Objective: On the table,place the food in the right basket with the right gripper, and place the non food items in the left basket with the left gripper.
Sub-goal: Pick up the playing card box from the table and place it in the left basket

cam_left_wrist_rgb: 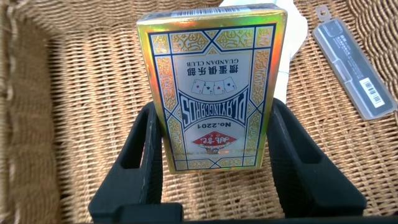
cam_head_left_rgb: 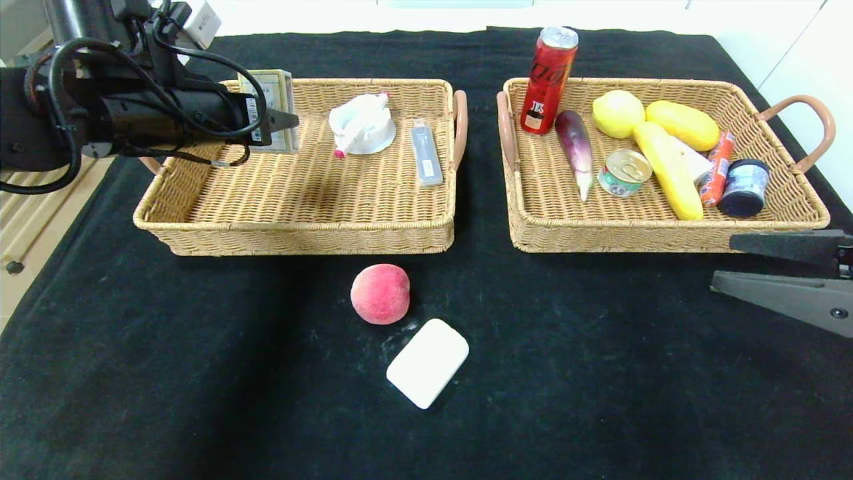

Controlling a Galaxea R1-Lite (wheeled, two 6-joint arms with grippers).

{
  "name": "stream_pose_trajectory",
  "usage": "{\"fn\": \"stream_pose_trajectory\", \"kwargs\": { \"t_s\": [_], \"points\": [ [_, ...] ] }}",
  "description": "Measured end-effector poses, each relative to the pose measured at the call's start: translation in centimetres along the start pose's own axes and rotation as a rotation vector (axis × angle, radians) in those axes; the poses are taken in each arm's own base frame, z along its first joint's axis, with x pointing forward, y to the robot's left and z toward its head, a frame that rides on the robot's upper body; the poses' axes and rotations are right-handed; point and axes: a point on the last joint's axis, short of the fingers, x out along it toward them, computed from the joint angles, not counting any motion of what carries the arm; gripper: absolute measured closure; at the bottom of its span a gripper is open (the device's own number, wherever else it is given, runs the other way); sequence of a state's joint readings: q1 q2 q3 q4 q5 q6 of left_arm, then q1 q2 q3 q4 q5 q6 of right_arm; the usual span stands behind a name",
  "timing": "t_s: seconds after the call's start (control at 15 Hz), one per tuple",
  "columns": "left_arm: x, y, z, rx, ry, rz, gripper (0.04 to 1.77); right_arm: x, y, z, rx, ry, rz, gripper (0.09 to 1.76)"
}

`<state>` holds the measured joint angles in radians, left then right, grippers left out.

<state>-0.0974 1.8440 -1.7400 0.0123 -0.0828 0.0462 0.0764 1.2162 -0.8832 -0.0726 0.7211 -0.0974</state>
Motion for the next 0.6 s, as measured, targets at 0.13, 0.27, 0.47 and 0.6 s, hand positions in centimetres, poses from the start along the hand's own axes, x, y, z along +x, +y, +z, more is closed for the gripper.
{"fn": "stream_pose_trajectory", "kwargs": {
  "t_s": [0.13,0.27,0.47,0.6],
  "points": [
    [0.79,0.42,-0.52,0.002,0.001,-0.002,0.8,0.02,-0.02,-0.01,0.001,0.001,0.0,0.14],
    [1.2,0.66,-0.74,0.002,0.005,0.001,0.8,0.02,-0.01,-0.01,0.001,0.001,0.0,0.14],
    [1.29,0.71,-0.72,0.002,0.004,0.002,0.72,0.02,-0.01,-0.01,0.001,0.001,0.0,0.14],
    [1.28,0.72,-0.71,0.001,0.004,0.002,0.57,0.01,-0.01,0.0,0.001,0.001,0.0,0.14]
  ]
}}
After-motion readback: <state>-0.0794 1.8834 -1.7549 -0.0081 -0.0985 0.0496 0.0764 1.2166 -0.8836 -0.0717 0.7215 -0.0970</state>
